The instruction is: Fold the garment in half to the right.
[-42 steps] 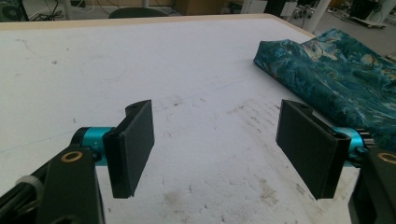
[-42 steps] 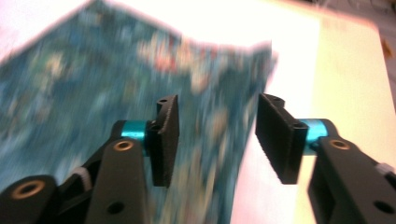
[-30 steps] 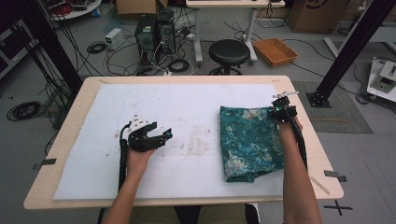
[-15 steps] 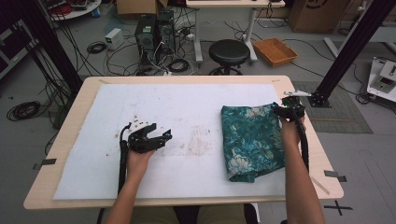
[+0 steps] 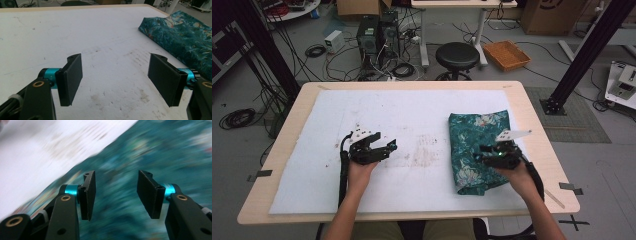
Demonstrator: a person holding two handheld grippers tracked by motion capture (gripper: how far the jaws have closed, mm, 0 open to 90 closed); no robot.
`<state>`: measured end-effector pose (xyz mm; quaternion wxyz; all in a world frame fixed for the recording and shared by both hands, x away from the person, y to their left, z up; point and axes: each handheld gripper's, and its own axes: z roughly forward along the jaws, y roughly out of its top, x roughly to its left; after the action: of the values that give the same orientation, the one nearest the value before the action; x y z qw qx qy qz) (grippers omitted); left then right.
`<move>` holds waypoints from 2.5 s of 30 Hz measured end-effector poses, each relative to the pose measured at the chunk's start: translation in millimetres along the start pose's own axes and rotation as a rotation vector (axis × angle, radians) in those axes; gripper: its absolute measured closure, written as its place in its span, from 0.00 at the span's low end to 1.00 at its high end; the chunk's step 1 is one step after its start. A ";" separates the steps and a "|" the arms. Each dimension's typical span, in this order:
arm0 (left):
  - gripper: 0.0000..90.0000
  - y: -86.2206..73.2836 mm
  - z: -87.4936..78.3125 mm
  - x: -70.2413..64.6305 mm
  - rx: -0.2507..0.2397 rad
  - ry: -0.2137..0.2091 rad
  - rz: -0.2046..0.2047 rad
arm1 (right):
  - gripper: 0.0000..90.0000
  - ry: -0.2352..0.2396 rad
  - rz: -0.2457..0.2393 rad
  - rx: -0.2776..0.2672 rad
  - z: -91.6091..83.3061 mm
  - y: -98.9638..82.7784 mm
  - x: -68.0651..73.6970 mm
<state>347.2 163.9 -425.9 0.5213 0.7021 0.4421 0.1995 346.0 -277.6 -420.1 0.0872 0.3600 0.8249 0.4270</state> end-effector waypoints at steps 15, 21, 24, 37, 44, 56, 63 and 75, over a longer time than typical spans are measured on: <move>0.31 2.6 -5.0 0.6 -0.002 -0.008 0.008 | 0.55 -0.316 0.002 -0.078 -39.2 -34.7 -4.1; 0.31 1.0 -9.8 5.9 0.005 -0.005 0.026 | 0.58 -0.443 0.070 0.032 -44.7 -65.0 -34.0; 0.31 -1.0 -14.0 9.7 0.001 -0.010 0.021 | 0.54 -0.477 0.087 0.036 -51.7 -68.4 -36.5; 0.31 -10.1 -31.6 22.8 -0.026 -0.009 0.023 | 0.40 -0.454 0.090 -0.148 -76.4 -60.4 -22.8; 0.31 -9.3 -33.8 26.4 -0.048 -0.009 0.022 | 0.24 -0.441 0.076 -0.215 -70.0 -41.2 -16.9; 0.31 -8.1 -39.5 28.1 -0.078 -0.008 0.032 | 0.24 -0.395 0.040 -0.173 -62.3 -28.4 -11.0; 0.31 -8.9 -48.8 22.7 -0.111 -0.021 0.049 | 0.24 -0.408 -0.007 -0.225 -71.4 -30.9 0.7; 0.31 -10.8 -51.0 19.9 -0.129 -0.049 0.062 | 0.24 -0.409 -0.016 -0.268 -70.0 -28.7 9.6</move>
<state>315.4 209.5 -420.1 0.5697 0.6851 0.3936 0.2262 292.5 -326.9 -397.2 0.3029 0.4175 0.7290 0.4499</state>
